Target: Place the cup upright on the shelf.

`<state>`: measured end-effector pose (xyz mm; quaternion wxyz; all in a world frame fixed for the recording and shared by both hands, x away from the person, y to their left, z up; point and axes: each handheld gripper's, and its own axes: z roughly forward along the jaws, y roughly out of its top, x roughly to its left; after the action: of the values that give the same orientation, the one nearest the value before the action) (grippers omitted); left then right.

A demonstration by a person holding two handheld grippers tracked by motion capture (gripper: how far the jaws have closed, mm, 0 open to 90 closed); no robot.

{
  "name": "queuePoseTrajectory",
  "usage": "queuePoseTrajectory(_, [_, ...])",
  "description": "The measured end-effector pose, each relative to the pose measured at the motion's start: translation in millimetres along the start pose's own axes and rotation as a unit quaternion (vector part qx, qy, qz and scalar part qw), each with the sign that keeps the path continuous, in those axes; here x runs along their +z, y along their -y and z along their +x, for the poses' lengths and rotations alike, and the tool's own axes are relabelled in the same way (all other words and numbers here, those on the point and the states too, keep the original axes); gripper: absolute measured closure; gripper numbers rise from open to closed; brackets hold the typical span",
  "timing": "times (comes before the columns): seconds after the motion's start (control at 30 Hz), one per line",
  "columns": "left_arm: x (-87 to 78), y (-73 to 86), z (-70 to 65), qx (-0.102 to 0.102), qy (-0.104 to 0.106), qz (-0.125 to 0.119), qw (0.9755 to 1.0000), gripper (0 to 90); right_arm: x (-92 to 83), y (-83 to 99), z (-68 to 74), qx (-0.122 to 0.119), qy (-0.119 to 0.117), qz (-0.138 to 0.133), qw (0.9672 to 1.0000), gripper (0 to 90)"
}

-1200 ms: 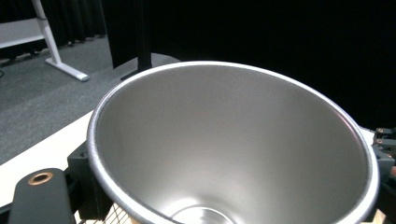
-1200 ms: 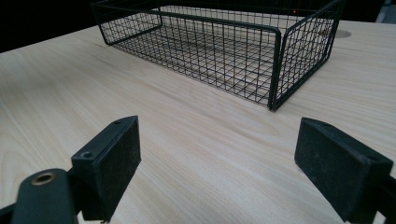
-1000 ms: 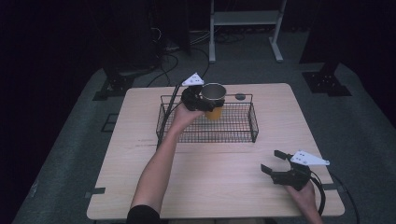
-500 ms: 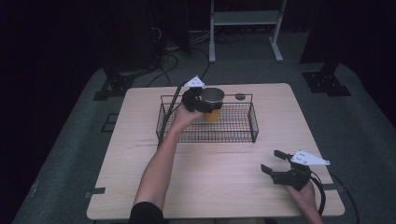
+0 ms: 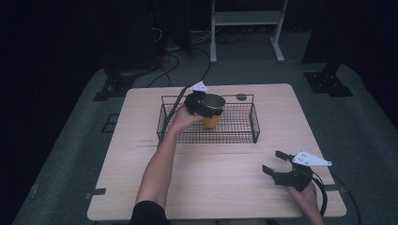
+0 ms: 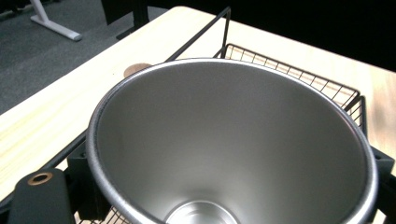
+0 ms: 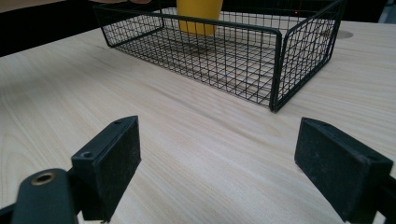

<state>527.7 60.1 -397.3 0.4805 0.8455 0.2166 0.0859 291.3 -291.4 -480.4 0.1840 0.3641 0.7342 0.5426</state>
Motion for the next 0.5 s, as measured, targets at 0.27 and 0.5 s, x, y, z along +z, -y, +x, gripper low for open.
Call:
queuePoseTrajectory(0.27, [7.4,8.1,3.2,0.007,-0.006,0.047,0.9988,12.3,-0.1,0.0,-0.1,0.000,-0.001,-0.001,1.0000,13.4])
queuePoseTrajectory(0.5, [10.8,8.2,2.8,0.017,-0.010,0.065,0.9977,12.4,-0.2,0.0,-0.1,0.000,-0.001,-0.001,1.0000,13.4])
